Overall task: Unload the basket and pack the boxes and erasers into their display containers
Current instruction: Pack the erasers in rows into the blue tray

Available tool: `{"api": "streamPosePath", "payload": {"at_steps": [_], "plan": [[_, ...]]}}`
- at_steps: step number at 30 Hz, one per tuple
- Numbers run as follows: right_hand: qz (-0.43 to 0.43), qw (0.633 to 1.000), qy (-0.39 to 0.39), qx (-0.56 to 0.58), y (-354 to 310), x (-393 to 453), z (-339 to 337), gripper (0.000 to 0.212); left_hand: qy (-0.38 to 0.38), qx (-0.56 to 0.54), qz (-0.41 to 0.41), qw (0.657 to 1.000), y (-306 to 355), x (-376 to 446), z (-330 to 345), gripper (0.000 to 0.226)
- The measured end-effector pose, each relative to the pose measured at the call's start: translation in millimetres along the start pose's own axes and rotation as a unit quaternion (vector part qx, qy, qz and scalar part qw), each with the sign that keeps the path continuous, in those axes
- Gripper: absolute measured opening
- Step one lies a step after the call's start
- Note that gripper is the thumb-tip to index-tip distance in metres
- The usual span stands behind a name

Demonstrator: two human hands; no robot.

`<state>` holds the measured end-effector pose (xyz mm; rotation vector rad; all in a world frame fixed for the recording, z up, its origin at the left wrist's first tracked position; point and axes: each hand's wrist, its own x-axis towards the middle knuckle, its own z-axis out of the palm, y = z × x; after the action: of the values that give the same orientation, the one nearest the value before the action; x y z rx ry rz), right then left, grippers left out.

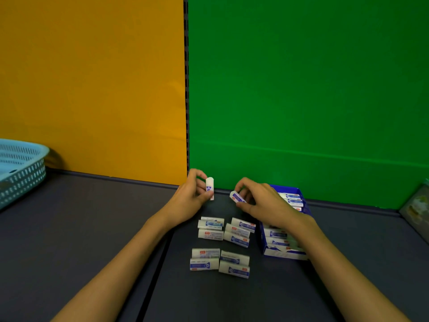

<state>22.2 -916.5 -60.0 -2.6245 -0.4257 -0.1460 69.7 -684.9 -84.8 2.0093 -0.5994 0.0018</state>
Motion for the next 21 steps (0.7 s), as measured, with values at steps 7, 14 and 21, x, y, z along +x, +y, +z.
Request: {"api": "streamPosePath", "payload": {"at_steps": [7,14,21], "plan": [[-0.018,0.998,0.030,0.048,-3.6,-5.7,-5.3,0.035,0.022,-0.080,-0.004,0.997,3.2,2.6,-2.6,0.019],[0.005,0.991,0.036,0.125,0.4,-5.9,-4.8,0.045,0.042,-0.108,-0.026,0.993,6.3,0.7,-3.0,0.022],[-0.010,0.990,0.110,0.087,3.0,-4.6,-1.9,0.033,0.003,-0.125,-0.036,0.991,6.8,-0.5,-5.3,0.033]]}}
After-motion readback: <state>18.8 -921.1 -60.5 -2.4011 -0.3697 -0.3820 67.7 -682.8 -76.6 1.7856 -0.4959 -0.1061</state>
